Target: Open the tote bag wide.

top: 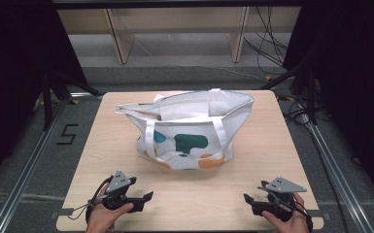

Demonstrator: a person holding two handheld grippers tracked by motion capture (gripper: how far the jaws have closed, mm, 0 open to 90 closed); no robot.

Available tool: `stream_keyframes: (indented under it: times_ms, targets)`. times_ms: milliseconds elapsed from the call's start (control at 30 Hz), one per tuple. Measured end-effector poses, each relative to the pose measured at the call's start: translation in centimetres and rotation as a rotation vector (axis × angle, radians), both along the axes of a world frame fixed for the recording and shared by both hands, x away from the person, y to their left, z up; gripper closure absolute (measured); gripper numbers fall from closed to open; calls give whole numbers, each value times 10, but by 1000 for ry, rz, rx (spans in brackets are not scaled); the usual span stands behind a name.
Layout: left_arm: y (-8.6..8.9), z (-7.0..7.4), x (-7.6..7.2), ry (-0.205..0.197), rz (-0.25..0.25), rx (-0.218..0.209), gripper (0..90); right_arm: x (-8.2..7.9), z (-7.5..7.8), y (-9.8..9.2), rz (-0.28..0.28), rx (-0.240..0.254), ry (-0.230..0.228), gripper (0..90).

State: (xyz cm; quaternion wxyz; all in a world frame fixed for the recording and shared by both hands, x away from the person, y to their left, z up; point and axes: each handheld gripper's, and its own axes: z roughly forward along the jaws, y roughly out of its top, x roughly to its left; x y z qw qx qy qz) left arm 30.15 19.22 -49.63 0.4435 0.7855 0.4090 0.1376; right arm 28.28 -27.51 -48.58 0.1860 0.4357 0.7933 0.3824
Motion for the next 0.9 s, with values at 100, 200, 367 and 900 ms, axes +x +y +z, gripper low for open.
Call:
stream_keyframes:
  times_ms: [100, 200, 367, 900]
  targets:
    - [0, -1, 1, -3, -14, 6, 160, 0, 0, 0, -3, 4, 5, 206]
    - [-1, -1, 1, -7, -4, -3, 161, 1, -1, 0, 13, 6, 4, 206]
    - [0, 0, 0, -5, -2, -2, 161, -2, 0, 2, -18, 27, 20, 206]
    - [2, 3, 1, 6, -5, 13, 220, 4, 3, 1, 22, 27, -7, 210]
